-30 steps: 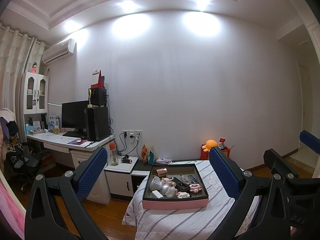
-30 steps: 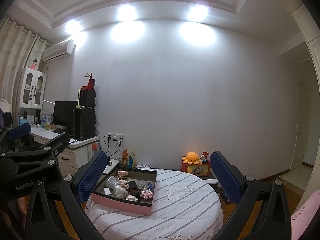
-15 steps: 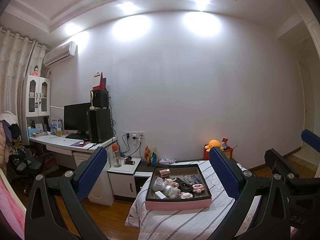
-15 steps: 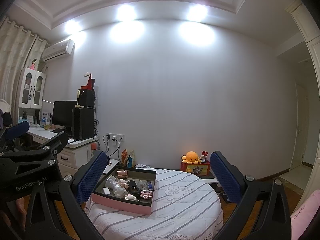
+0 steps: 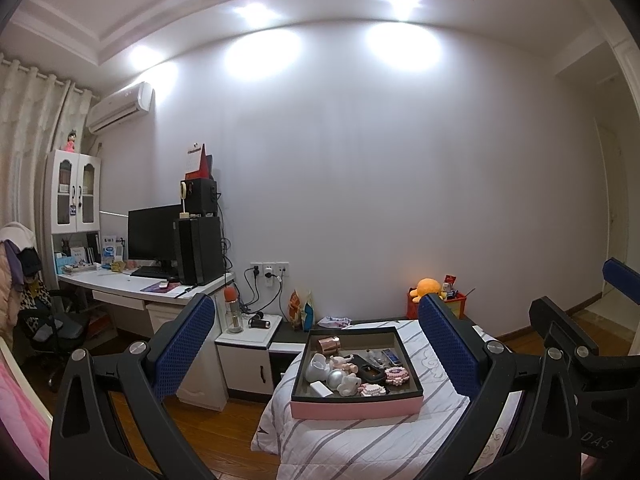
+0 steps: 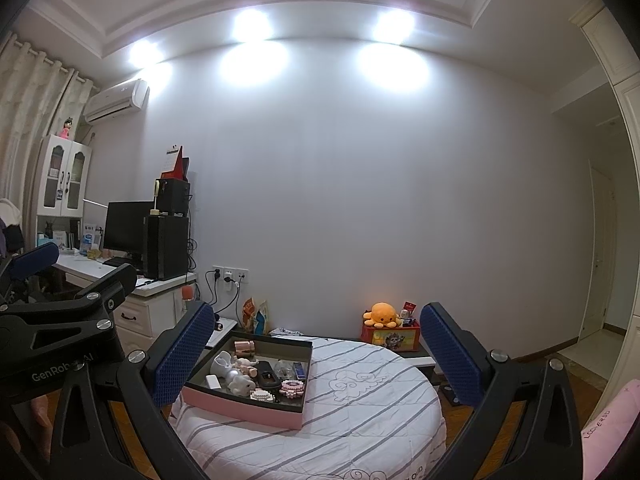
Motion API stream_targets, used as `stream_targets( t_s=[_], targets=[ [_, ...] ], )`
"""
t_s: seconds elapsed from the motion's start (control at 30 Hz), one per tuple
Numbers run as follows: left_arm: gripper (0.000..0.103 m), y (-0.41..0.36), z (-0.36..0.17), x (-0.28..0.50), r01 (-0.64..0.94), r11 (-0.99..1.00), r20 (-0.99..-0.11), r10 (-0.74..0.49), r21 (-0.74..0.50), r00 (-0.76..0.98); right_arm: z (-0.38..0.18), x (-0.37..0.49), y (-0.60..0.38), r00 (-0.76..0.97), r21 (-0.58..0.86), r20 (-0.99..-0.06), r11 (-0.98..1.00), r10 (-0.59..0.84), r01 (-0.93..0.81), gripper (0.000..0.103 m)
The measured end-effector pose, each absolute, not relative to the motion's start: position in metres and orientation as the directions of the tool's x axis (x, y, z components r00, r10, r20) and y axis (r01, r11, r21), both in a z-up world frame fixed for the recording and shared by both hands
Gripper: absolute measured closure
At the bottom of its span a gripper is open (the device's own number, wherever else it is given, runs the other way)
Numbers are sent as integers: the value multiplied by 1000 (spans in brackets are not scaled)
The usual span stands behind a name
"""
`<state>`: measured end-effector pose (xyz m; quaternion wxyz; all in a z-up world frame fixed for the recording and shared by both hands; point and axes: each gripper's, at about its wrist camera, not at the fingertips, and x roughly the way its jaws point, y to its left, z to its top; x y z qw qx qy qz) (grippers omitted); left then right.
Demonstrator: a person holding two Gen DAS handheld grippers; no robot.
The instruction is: Organize rigid objects
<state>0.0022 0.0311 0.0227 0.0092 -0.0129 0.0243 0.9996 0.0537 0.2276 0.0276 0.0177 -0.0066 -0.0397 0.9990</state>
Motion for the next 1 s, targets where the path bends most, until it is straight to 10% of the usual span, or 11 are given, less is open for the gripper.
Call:
stream_targets(
  t_s=[1.0],
  targets=[
    [0, 30, 29, 5, -10, -998, -4, 10, 66, -1000, 29, 52, 224, -999, -94, -21, -995, 44, -42, 0]
  ],
)
